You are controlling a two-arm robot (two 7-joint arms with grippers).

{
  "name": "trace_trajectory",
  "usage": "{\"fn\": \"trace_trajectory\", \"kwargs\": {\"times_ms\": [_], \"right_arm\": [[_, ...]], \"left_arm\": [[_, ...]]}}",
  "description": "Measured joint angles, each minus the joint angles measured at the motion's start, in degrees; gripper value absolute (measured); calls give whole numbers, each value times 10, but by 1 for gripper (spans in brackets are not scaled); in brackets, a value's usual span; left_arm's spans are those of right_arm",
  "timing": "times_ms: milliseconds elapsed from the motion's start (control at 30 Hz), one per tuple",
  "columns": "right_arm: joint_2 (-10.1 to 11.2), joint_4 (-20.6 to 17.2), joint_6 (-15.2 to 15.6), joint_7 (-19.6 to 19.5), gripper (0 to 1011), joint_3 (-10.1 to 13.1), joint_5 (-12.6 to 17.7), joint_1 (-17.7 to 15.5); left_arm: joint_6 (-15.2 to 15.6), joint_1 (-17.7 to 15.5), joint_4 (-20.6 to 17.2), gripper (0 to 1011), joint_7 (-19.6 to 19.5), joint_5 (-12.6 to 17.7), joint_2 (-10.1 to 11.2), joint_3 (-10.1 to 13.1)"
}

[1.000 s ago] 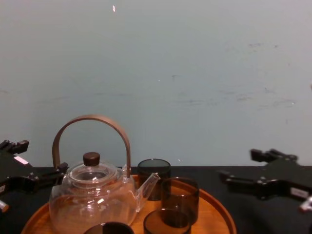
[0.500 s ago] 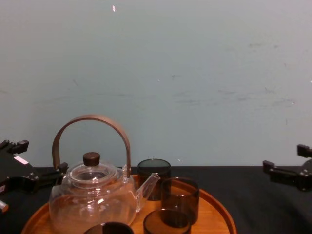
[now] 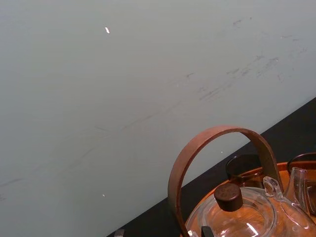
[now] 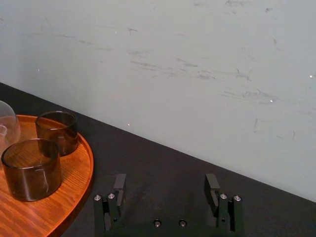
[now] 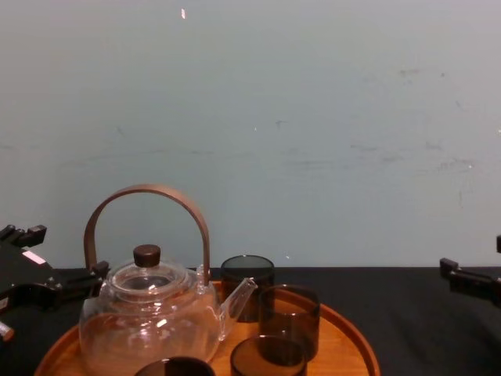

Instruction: Pick up the glass from the table and place it on the tray.

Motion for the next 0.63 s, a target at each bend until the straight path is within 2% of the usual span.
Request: {"fn": "trace_trajectory", "kwargs": {"times_ms": [633], "right_arm": [[1,-1,1,4,1002,-4,0,2]], "left_arm": [[0,0,0,1010,0,0,0,0]]}}
